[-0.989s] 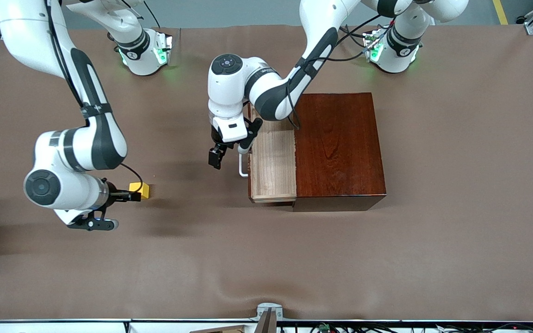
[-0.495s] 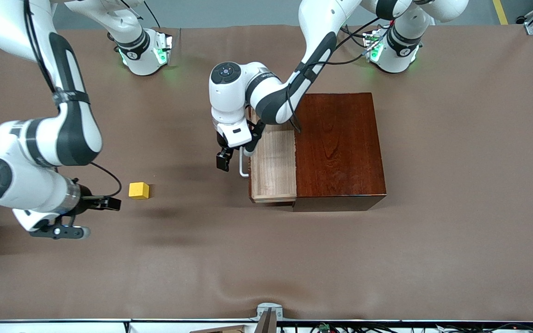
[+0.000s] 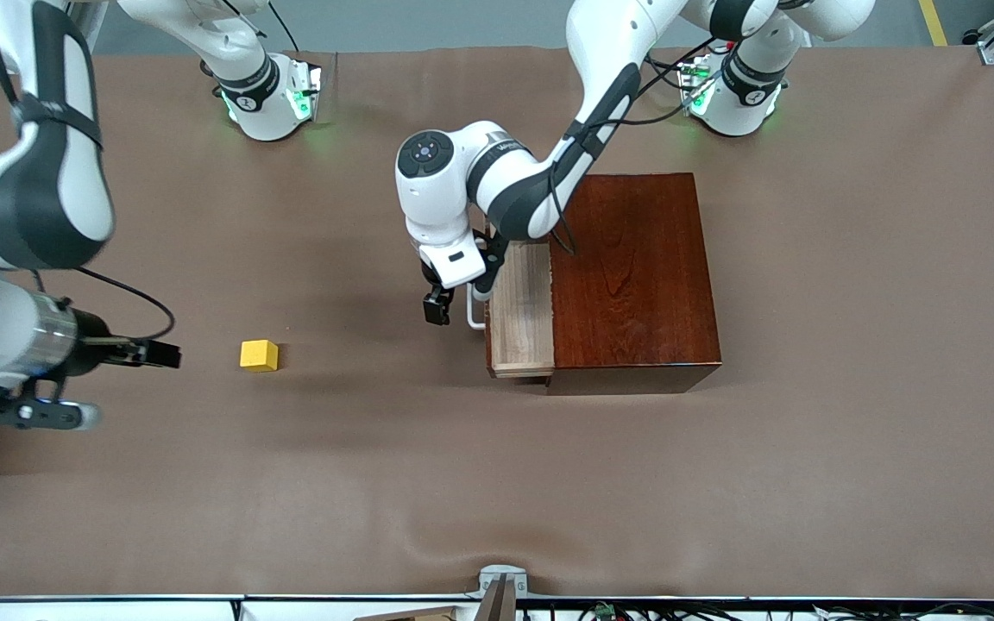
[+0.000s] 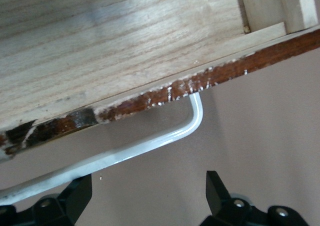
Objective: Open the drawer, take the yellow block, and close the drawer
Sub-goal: 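Push the drawer shut with the left gripper while the right gripper withdraws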
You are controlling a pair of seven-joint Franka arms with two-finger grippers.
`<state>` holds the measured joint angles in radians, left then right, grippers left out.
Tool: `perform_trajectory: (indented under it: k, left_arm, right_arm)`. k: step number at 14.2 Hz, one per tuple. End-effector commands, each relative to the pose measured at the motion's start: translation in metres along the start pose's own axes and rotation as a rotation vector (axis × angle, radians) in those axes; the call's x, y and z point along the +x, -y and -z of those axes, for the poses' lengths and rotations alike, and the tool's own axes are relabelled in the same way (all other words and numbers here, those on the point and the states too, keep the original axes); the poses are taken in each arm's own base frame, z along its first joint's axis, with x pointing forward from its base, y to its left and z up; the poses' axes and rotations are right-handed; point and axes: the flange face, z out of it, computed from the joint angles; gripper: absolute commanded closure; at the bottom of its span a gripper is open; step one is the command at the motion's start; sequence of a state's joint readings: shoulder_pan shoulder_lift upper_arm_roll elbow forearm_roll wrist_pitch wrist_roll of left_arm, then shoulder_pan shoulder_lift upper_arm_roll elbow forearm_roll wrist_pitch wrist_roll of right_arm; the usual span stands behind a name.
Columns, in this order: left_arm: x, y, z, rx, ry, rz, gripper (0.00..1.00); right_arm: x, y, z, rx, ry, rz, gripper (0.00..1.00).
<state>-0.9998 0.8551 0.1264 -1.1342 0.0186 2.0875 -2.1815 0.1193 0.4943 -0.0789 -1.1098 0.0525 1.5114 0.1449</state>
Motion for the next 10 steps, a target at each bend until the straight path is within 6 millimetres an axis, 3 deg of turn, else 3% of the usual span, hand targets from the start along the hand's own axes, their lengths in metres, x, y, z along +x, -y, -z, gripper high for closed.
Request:
perform_trajectory:
  k: [1,3,4,8,10]
  left_arm:
    - [0.035,-0.007,-0.002,0.055,-0.085,-0.038,0.0]
    - [0.045,-0.005,-0.006,0.105,-0.118,-0.03,0.0]
    - [0.051,-0.004,-0.005,0.127,-0.135,-0.023,0.0]
    - [0.073,0.003,-0.007,0.239,-0.206,-0.001,0.0]
    - [0.078,0.003,-0.009,0.254,-0.219,0.004,0.0]
  right_arm:
    - [-0.021,-0.007,0.046,0.022,-0.028,-0.012,0.0]
    - [-0.026,-0.014,0.055,0.01,-0.032,-0.023,0.0]
    - [-0.032,-0.032,0.062,0.005,-0.017,-0.051,0.0]
    - [-0.061,-0.052,0.086,0.002,0.049,-0.065,0.0]
    - [-0.089,-0.061,0.118,0.015,0.035,-0.07,0.0]
